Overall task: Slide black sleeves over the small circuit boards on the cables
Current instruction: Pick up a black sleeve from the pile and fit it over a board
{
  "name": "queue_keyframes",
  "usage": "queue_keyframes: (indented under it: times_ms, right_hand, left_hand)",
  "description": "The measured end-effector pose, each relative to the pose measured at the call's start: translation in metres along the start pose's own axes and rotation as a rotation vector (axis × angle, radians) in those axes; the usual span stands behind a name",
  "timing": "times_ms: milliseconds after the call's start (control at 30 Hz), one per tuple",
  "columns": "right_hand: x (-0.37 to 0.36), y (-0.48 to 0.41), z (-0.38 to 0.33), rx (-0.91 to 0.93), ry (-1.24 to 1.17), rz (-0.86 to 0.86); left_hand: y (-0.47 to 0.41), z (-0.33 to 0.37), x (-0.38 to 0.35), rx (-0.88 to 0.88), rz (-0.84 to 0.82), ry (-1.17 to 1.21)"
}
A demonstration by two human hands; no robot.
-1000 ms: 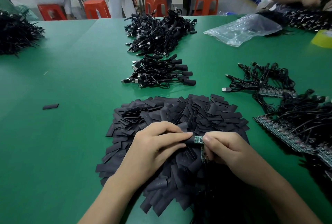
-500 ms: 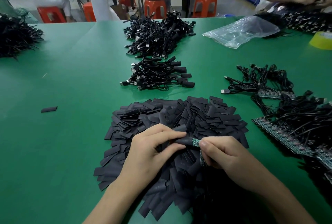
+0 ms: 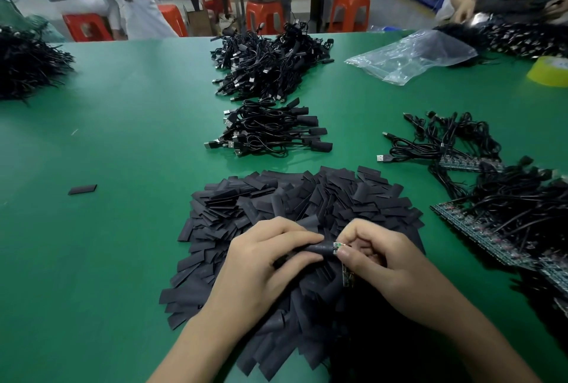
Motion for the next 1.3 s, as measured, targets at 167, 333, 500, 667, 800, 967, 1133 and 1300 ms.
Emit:
queue_keyframes:
  times_ms: [167, 333, 500, 667, 800, 967, 1133, 1300]
  right_hand:
    - [0.001, -0.001, 0.001, -0.028, -0.06, -0.006]
    - [0.0, -0.001, 0.0, -0.041, -0.106, -0.055]
    - [0.002, -0.001, 0.001, -0.039, -0.211, -0.106]
    - [0.004, 0.0, 0.002, -0.032, -0.228, -0.141]
    - [0.003, -0.001, 0.003, -0.035, -0.214, -0.142]
    - [0.001, -0.001, 0.005, -0.055, -0.225, -0.161]
    - [-0.001, -0.002, 0.003, -0.055, -0.241, -0.16]
    - [-0.001, -0.002, 0.002, -0.061, -0.254, -0.142]
  left_hand:
    - [0.0, 0.001, 0.001, 0.009, 0.028, 0.019]
    - [0.001, 0.005, -0.001, -0.031, 0.001, 0.029]
    - [0.0, 0.006, 0.001, -0.031, 0.02, 0.066]
    - [-0.001, 0.007, 0.002, -0.016, -0.011, 0.127]
    - [-0.001, 0.006, 0.001, -0.037, -0.055, 0.085]
    - [-0.001, 0.008, -0.002, -0.073, -0.074, 0.038]
    - [-0.002, 0.011, -0.004, -0.14, -0.081, -0.082]
    - [0.0, 0.008, -0.002, -0.095, -0.014, 0.004]
Point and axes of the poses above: each hand's wrist, its own y-axis away from the middle knuckle, its own x-axis out of the back of the hand, z = x × y, the point moved 3 cm from there along -y, towards the middle knuckle, and after that the axes turned 11 degrees about -z, right-handed, at the moved point
